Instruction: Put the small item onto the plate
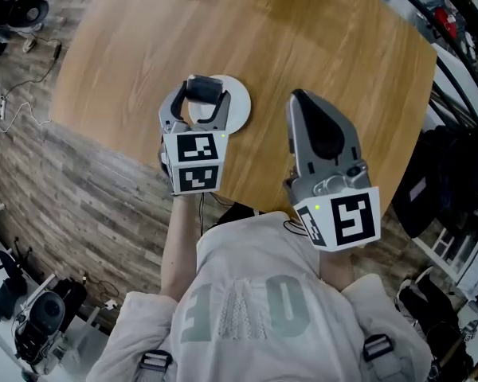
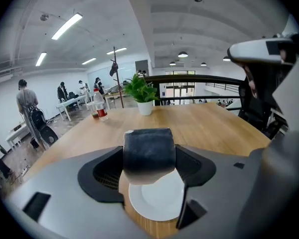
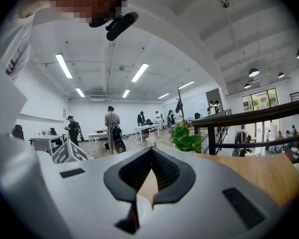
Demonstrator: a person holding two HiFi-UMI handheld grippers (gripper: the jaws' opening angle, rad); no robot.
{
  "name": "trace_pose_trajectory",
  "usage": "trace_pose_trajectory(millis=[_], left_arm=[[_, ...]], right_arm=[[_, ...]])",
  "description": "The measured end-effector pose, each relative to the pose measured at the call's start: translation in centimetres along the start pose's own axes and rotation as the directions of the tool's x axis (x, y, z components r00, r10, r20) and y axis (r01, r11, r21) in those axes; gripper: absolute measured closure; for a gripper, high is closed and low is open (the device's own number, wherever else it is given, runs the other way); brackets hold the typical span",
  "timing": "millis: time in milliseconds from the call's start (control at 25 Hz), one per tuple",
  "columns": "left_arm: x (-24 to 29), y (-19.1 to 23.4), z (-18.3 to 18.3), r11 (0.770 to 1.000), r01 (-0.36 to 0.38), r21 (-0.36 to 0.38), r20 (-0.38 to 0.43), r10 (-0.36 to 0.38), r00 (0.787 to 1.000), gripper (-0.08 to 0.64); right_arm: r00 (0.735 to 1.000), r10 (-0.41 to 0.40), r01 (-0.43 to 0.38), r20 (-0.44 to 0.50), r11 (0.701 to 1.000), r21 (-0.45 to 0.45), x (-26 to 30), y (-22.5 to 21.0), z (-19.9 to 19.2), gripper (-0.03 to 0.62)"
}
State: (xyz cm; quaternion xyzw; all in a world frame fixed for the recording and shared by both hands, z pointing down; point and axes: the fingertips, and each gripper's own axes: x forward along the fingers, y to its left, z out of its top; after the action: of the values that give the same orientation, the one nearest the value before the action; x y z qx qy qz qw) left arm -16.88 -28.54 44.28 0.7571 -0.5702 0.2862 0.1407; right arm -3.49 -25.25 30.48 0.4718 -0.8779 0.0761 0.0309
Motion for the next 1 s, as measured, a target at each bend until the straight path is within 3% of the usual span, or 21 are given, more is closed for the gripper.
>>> trace_pose_trajectory(millis=[320, 640, 1000], left_arm=[[3.6, -1.1, -5.3, 0.998, 0.056, 0.011, -0.157, -0.054, 0.986, 0.245], [6.1, -2.4, -8.2, 0.992, 0.125, 0.005, -0.278, -0.119, 0.953, 0.245], [7.4, -2.4, -8.8, 0.988, 0.152, -0.009, -0.332, -0.146, 0.932, 0.247]], right_arm=[[0.999, -0.015, 0.015, -0.044, 1.0, 0.001, 0.3, -0.7, -1.2, 0.575], [0.998, -0.019, 0.019, -0.067, 1.0, 0.003, 0.7, -0.9, -1.8, 0.575], [0.996, -0.036, 0.036, -0.083, 0.999, -0.003, 0.9, -1.7, -2.3, 0.575]])
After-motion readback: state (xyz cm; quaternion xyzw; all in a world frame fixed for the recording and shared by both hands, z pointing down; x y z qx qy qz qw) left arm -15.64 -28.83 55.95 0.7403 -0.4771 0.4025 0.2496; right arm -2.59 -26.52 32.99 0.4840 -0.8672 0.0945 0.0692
